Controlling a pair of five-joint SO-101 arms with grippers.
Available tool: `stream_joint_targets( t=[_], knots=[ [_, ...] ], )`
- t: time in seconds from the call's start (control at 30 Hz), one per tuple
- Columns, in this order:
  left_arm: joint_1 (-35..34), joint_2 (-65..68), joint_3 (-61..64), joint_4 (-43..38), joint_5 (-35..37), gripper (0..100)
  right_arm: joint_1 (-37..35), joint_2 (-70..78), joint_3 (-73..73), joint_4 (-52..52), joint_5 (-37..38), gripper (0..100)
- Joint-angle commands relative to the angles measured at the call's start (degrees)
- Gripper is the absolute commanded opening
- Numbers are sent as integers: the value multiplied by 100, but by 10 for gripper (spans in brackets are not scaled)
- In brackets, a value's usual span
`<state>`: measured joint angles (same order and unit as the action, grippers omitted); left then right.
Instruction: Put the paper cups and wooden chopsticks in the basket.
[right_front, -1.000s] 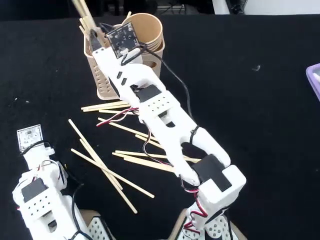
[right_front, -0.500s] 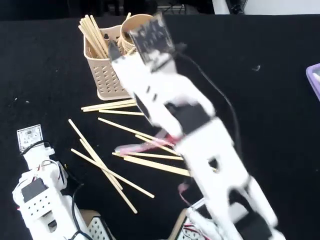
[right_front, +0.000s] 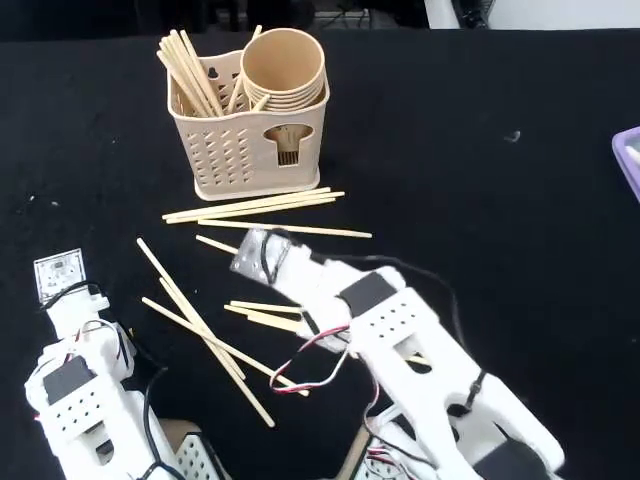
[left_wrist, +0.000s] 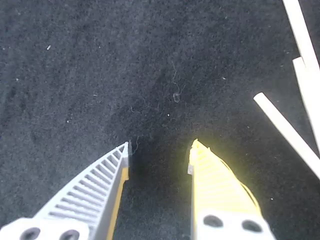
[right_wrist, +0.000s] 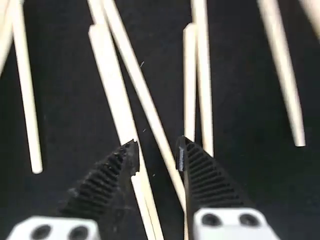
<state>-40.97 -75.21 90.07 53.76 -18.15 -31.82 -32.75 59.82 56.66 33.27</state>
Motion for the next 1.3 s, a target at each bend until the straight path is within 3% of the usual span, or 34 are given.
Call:
stream_joint_targets(
  t=[0.0, 0.23, 0.53, 0.67, 0.73, 0.87, 1.07, 1.27],
  knots=[
    [31, -18, -57, -18, -35, 202, 97, 268, -31, 18, 396, 135],
    [48, -18, -57, -18, -35, 202, 519, 857, -40, 501, 905, 135],
    [31, -18, -57, -18, -35, 202, 510, 1499, 48, 193, 1143, 129],
    [31, -18, -57, -18, -35, 202, 527, 1596, -4, 44, 1204, 3],
    [31, -18, -57, -18, -35, 202, 545, 1543, -84, 158, 1204, 10],
    [31, -18, -48, -18, -35, 202, 545, 787, -488, 1020, 1204, 10],
    [31, -18, -48, -18, -35, 202, 536, -1473, -1429, 2602, 1204, 10],
    [40, -18, -48, -18, -35, 202, 519, -2782, -1604, 2840, 932, 10]
  ],
)
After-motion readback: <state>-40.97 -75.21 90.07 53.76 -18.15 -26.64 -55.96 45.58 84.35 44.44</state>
